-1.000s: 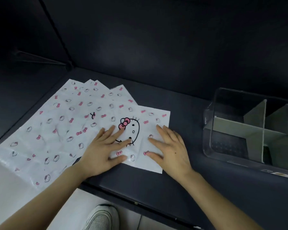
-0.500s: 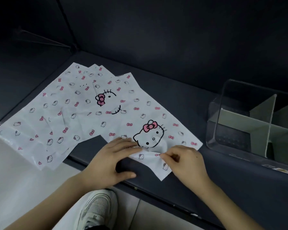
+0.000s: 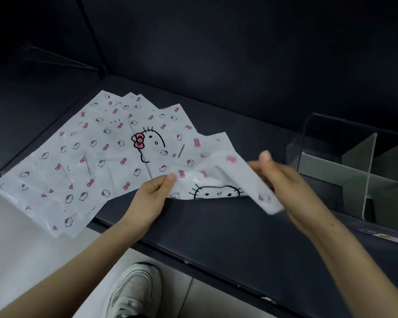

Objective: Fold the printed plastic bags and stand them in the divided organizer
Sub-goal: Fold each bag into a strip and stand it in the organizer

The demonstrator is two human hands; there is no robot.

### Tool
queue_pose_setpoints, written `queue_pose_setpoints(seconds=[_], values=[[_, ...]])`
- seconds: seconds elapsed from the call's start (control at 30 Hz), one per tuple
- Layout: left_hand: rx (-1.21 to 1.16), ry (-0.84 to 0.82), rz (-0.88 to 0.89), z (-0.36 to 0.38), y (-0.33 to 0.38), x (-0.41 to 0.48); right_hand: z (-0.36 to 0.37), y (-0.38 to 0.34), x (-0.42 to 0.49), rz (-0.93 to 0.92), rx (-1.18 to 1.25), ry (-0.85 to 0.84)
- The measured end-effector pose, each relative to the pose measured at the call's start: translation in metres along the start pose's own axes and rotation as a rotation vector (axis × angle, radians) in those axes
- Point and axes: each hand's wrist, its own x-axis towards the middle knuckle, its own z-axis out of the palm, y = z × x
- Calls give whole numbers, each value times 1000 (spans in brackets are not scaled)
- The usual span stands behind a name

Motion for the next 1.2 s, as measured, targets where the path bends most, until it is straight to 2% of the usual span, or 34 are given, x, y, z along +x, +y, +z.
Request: queue_pose_setpoints(seconds=[0.1,0.2,0.33,0.4,0.47,0.53,0.63,0.73,0.87,1.0,1.1,1.2], values=[[-105,76,-87,-1,6,0,-5,1,-3,-16,185,-38],[26,105,-41,-3,0,-2,6,18,0,22,266,-18],[311,138,60,-6,-9,-11,23,62,15,140,-82,275],[498,196,185,-9,-12,-17,28,69,17,134,-206,299],[755,257,371,-15,-21,-15,31,68,14,116,-266,274],[902,265,484,-21,-31,-11,33,66,10,107,-293,266],[929,223,582,-25,-38,-12,34,60,5,55,-278,287],[868,207,582,-24,-40,-13,35,55,10,-29,-298,347],[952,255,635,-21,-40,-11,40,65,33,41,-332,424],[1087,316,596,-20,-38,-11,42,72,45,76,-452,466],[1103,197,696,-16,-34,-11,42,72,50,79,-460,472],[1081,65,627,-5,-35,-10,43,73,53,85,-374,481]])
